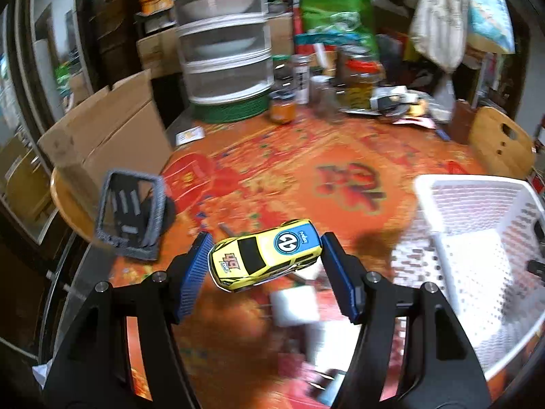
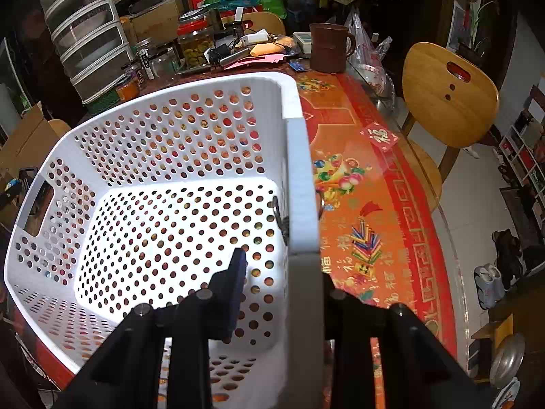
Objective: Organize rigid objects
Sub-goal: 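Carry the yellow car into the basket and open the left tool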
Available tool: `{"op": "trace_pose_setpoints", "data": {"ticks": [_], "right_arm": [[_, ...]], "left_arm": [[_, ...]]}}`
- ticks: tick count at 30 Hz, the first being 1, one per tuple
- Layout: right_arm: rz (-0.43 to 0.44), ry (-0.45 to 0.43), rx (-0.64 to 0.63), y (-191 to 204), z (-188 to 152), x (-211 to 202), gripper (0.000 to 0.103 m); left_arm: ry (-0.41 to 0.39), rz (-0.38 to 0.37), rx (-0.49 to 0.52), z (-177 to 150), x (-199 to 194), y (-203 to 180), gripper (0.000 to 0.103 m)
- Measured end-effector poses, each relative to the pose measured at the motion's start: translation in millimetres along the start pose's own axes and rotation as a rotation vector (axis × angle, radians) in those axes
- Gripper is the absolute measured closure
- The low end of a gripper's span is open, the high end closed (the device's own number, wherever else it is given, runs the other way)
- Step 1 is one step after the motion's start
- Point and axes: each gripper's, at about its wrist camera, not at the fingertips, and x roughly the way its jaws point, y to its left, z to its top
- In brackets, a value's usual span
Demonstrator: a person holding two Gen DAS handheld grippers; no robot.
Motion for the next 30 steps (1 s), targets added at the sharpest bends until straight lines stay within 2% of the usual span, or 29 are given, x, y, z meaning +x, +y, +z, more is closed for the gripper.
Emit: {"op": "trace_pose_setpoints", "data": {"ticks": [6,10,15,23,28,29,30], "right_arm": [[0.007,-0.001,0.004,-0.3,-0.4,-0.1,0.074],[0.014,-0.001,0.009,-1.1,-0.4,-0.2,0.074],[0.018,0.003,0.009,-1.1,-0.4,0.0,0.074],[0.016,0.006,0.010,0.2,-0.5,0.0,0.074],[0.016,0.005,0.009,-0.1,-0.2,-0.1,0.074],[0.015,0.006,0.009,-0.5,0.2,0.1,0.074],[0.015,0.006,0.009,-0.3,0.4,0.0,0.074]], "left_arm": [[-0.009,-0.091,0.082,9.7,-32.7,-64.6,0.040],[0.014,-0.094,0.171,14.6,-32.6,-111.3,0.040],[0.053,-0.088,0.264,22.3,-14.6,-159.2,0.040],[0.124,-0.139,0.317,32.3,22.5,-191.1,0.040],[0.134,-0.149,0.321,29.5,32.3,-194.6,0.040],[0.134,-0.159,0.317,29.3,32.5,-194.0,0.036],[0.131,-0.167,0.312,28.7,32.3,-191.8,0.028]]}}
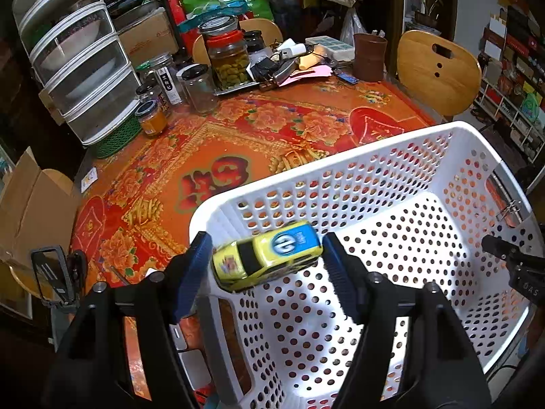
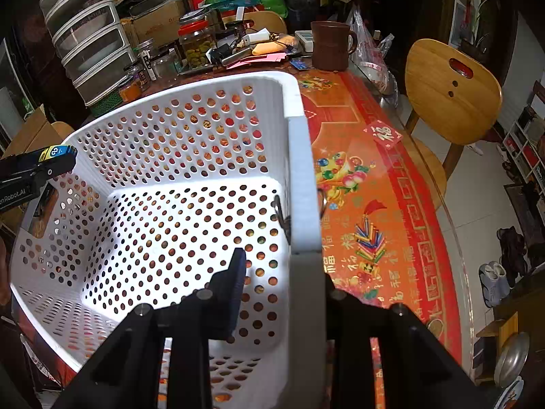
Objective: Organize rigid objects
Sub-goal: 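Carry the yellow car into the basket and open the left tool, then grasp the light-blue cube with the left tool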
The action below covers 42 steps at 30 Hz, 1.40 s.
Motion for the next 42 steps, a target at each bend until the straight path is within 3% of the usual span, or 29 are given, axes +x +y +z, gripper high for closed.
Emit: {"op": "trace_pose_setpoints", "data": {"ticks": [3,10,14,18,21,24,32,34,37,39,42], "right_arm": [[-0.001,0.000,0.000,-0.5,0.5,0.0,0.074],[-0.004,-0.004,0.000,-1.4,0.3,0.1,0.075],[-0.005,-0.012,0.001,-1.8,-0.6,-0.5,0.075],[-0.010,-0.020,0.000,-1.0,-0.9,-1.2,0.075],[0.002,-0.027,0.006,-1.5,-1.5,-1.7,0.075],[0.004,-0.039,0.008,-1.2,-2.1,-2.7,0.075],[-0.006,-0.042,-0.004,0.1,-3.0,-3.4,0.075],[-0.008,-0.041,-0.005,0.2,-2.5,-3.3,0.075],[-0.010,-0.043,-0.004,0.0,-2.7,-3.0,0.075],[-0.010,-0.042,-0.006,-0.1,-2.4,-3.0,0.075],[-0.011,-0.042,-0.007,0.0,-1.8,-3.2,0.075]], "left_arm": [[-0.037,0.003,-0.004,-3.5,-9.0,4.2,0.013],[-0.092,0.005,-0.085,-37.3,-48.8,41.2,0.012],[-0.164,0.008,-0.211,-95.5,-87.0,87.9,0.001],[-0.194,-0.016,-0.341,-173.1,-102.9,120.7,0.001],[-0.186,-0.044,-0.361,-219.8,-95.0,116.0,0.001],[-0.129,-0.017,-0.318,-240.9,-71.5,100.3,0.001],[-0.072,-0.011,-0.294,-242.9,-35.0,83.7,0.002],[-0.061,-0.018,-0.306,-236.6,-28.8,83.7,0.005],[-0.043,-0.030,-0.328,-231.5,-19.5,84.0,0.019],[-0.027,-0.044,-0.340,-228.5,-12.6,85.3,0.041],[-0.017,-0.063,-0.353,-228.7,-7.0,87.6,0.047]]}}
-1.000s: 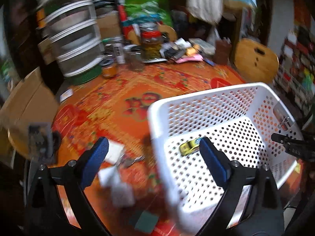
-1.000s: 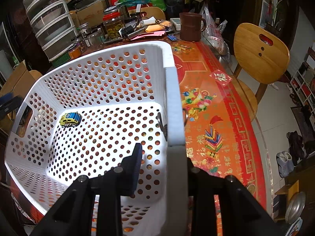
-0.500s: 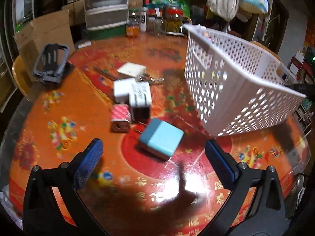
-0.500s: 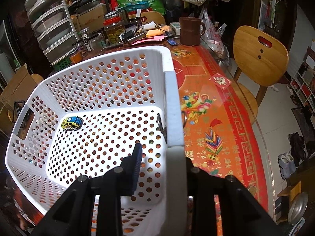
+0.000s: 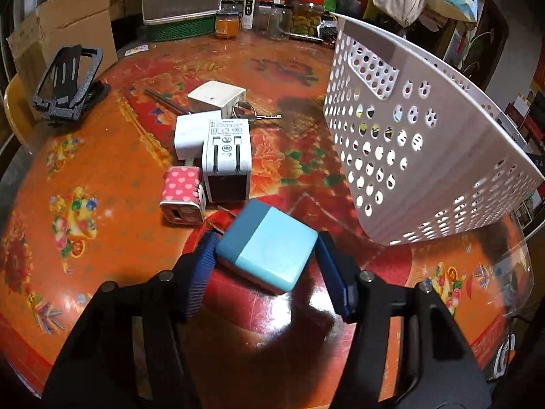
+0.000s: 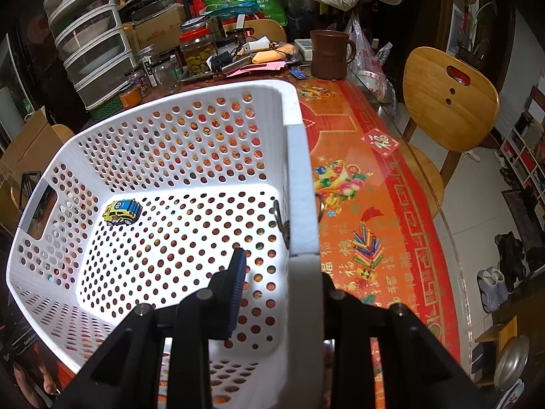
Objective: Organize rigid objects
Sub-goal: 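Grasp the light-blue cube with the left tool, then lower the light-blue cube into the basket and release it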
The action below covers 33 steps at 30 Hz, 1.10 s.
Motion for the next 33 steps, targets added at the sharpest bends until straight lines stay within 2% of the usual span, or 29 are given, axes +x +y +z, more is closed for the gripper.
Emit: {"op": "trace_pose_setpoints", "data": {"ticks": [6,13,18,25,28,33], "right_arm": [[-0.002,0.003,-0.003,0.8,0.3,0.0,0.075],[0.001,0.002,-0.003,1.8,0.8,0.2,0.075],[0.005,0.001,-0.004,3.3,0.9,0.2,0.075],[0.007,0.006,-0.006,1.6,2.6,1.1,0.074],[0.003,0.007,-0.007,1.1,2.7,1.3,0.075],[0.004,0.012,-0.004,0.3,3.3,2.2,0.075]], "left_arm": [[-0.028,0.005,-0.008,-2.7,-5.2,0.2,0.047],[-0.124,0.015,-0.009,3.8,-47.0,3.5,0.047],[-0.173,0.010,0.011,25.3,-77.3,-1.6,0.047],[-0.243,-0.006,0.102,71.1,-115.9,-35.3,0.047],[-0.219,-0.027,0.145,94.8,-117.8,-57.0,0.047],[-0.094,-0.041,0.263,125.4,-85.1,-105.4,0.047]]}}
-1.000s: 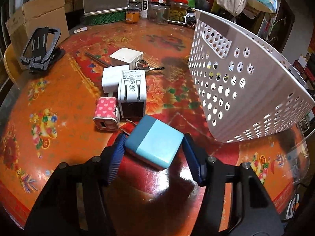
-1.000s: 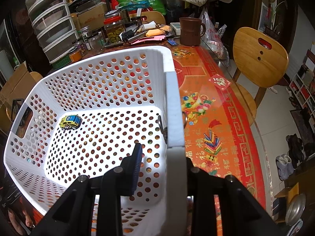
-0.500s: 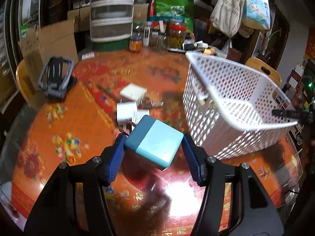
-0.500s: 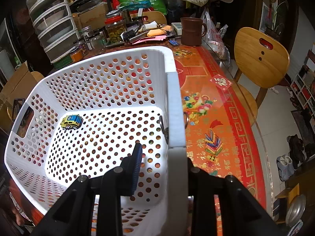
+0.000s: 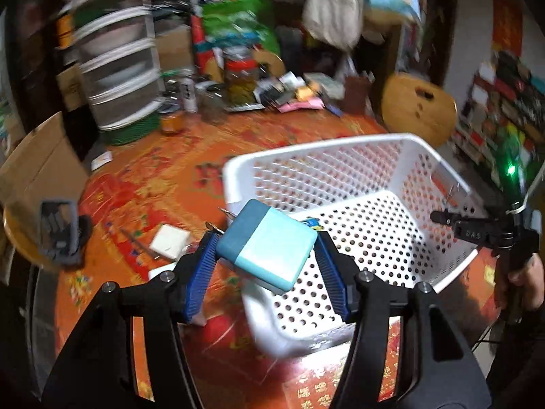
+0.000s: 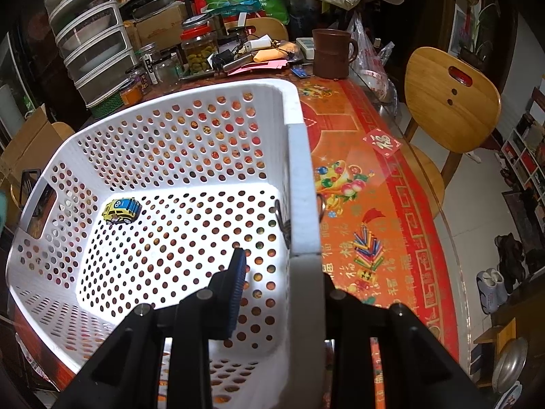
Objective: Organize rigid objects
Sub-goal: 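Lower the light-blue cube into the basket and release it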
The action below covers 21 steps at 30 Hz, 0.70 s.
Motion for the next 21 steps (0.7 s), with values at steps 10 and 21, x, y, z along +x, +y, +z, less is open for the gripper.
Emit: {"op": "trace_pose_setpoints", "data": {"ticks": [10,21], "right_arm": [[0.009,0.000,-0.002,0.0,-0.2,-0.4,0.074],[0.012,-0.008,-0.002,-0.7,1.3,0.1,0.074]], "left_arm": [[0.168,-0.013,0.060,16.1,78.3,-33.3,0.047],[0.178,-0.012,0.079,7.9,88.2,-36.9,0.047]]}}
